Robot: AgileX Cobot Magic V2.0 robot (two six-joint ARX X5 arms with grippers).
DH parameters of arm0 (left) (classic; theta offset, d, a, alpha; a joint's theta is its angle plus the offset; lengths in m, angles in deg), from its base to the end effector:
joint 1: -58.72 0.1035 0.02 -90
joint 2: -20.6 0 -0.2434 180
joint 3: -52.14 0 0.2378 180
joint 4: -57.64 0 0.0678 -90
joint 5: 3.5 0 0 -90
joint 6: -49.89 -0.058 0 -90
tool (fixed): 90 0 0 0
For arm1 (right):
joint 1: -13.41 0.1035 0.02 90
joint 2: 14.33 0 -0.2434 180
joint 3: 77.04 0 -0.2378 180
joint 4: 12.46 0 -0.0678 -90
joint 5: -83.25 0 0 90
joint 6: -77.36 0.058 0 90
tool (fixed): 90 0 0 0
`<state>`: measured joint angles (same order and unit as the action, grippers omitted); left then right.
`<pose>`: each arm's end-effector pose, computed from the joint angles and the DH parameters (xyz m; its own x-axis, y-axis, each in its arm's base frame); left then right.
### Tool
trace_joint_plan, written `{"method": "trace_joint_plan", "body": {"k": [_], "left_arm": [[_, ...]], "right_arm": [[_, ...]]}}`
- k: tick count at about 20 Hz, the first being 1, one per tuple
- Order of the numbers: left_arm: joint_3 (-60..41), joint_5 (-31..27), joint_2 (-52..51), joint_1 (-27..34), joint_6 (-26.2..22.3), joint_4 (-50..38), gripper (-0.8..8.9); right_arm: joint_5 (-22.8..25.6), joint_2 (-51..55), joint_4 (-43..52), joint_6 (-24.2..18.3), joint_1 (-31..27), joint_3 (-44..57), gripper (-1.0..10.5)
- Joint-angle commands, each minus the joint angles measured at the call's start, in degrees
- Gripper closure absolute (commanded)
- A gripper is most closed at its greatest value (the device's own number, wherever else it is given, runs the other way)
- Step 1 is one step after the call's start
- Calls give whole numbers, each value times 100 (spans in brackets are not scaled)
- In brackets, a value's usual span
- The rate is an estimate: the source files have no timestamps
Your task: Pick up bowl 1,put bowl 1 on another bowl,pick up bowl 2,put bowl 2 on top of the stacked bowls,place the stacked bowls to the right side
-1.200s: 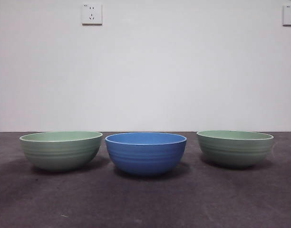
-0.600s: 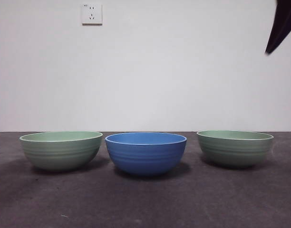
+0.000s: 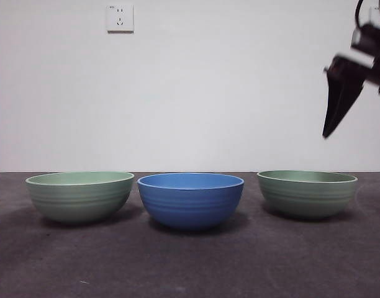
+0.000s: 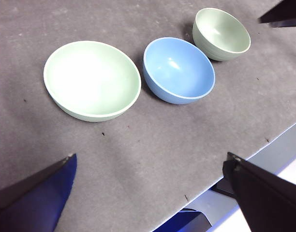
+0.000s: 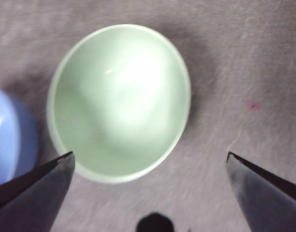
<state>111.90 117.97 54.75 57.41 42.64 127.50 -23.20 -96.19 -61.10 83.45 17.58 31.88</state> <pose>0.1163 -0.0329 0.2611 0.5988 -0.5359 -0.5952 0.4782 0.8354 -0.2710 0.2800 0.0369 0.1937 0.4660 0.3179 -0.8257 -0.1211 0.9474 0.2964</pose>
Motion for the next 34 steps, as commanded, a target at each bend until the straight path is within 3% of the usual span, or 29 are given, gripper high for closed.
{"method": "trace_joint_plan", "body": {"k": [1, 5, 10, 13, 17, 24, 28, 34], "left_arm": [[24, 9, -11, -13, 17, -31, 230], [24, 9, -11, -13, 17, -31, 230], [24, 9, -11, -13, 17, -26, 230], [24, 9, -11, -13, 17, -26, 230], [24, 9, -11, -11, 17, -28, 230], [24, 9, -11, -13, 17, -26, 230], [24, 7, -11, -13, 17, -28, 230], [24, 4, -11, -13, 17, -33, 230]], "right_arm": [[50, -289, 251, 144, 13, -7, 369], [28, -684, 581, 205, 15, -7, 548], [35, -1093, 745, 348, 15, -7, 581], [26, -1169, 866, 352, 15, -7, 800], [24, -1169, 951, 348, 15, -7, 965], [24, -1110, 1005, 356, 15, -11, 963], [-13, -461, 984, 463, 166, -31, 963], [42, 61, 339, 459, 1246, -817, 963]]}}
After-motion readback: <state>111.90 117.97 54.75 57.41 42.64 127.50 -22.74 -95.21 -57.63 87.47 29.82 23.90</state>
